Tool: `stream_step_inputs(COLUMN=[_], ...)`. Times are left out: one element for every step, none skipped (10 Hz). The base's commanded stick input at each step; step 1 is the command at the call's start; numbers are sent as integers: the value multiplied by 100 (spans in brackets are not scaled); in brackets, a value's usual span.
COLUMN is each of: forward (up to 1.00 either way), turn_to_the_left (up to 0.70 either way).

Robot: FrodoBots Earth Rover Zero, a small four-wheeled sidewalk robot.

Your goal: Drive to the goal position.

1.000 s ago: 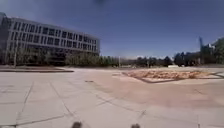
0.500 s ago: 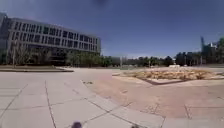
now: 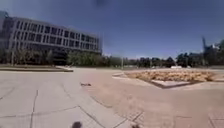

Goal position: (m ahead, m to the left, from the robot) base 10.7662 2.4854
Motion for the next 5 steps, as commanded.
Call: stream_step_inputs(forward=[85, 85, 85, 85, 85], turn_to_the_left=[2, 2, 2, 2, 2])
